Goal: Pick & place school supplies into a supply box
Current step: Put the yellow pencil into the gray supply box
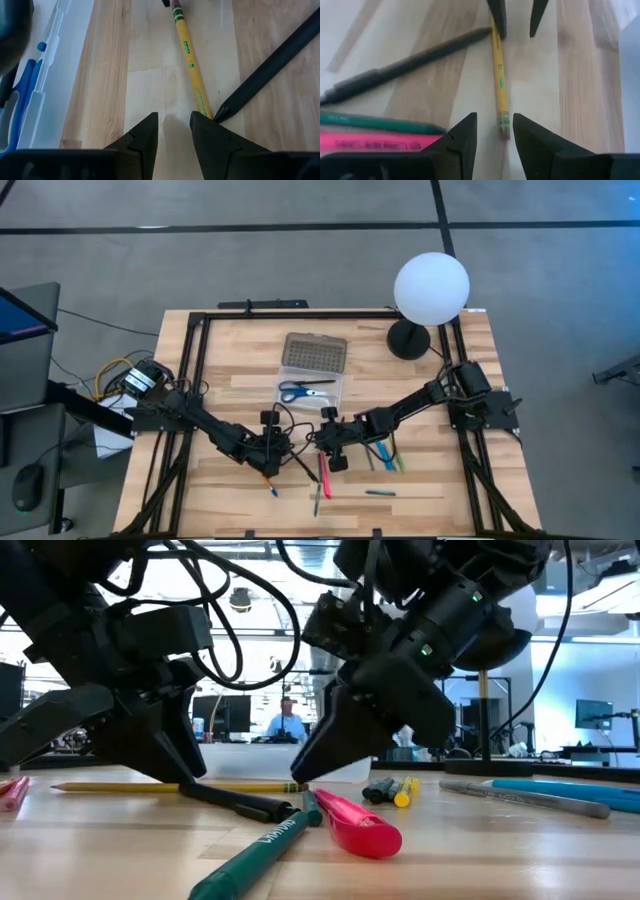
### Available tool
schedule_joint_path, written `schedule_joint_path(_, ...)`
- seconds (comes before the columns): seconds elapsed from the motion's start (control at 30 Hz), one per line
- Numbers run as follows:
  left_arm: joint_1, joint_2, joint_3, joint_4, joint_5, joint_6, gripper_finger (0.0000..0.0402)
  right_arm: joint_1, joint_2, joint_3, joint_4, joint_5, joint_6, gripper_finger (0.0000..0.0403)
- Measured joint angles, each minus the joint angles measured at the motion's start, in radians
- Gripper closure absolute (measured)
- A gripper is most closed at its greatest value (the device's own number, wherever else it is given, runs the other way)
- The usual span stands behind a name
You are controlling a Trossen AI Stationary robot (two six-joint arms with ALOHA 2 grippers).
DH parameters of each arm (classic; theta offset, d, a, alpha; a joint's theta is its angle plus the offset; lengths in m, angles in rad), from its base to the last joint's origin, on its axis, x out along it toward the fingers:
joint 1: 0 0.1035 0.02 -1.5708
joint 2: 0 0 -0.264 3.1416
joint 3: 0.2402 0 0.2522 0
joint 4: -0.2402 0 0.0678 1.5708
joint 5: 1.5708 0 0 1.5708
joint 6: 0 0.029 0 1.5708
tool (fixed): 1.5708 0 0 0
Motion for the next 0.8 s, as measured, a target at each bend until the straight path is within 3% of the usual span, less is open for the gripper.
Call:
schedule_joint_path(0.4,0.001,0.0,0.0,0.003,0.006,-0.008,0.0288,-0.019,0.056,0.06,-0.061,0.003,0.049,0.029)
schedule_joint_path(0.8,0.001,0.0,0.0,0.006,0.006,-0.01,0.0288,-0.024,0.052,0.064,-0.15,0.002,0.058,0.0395)
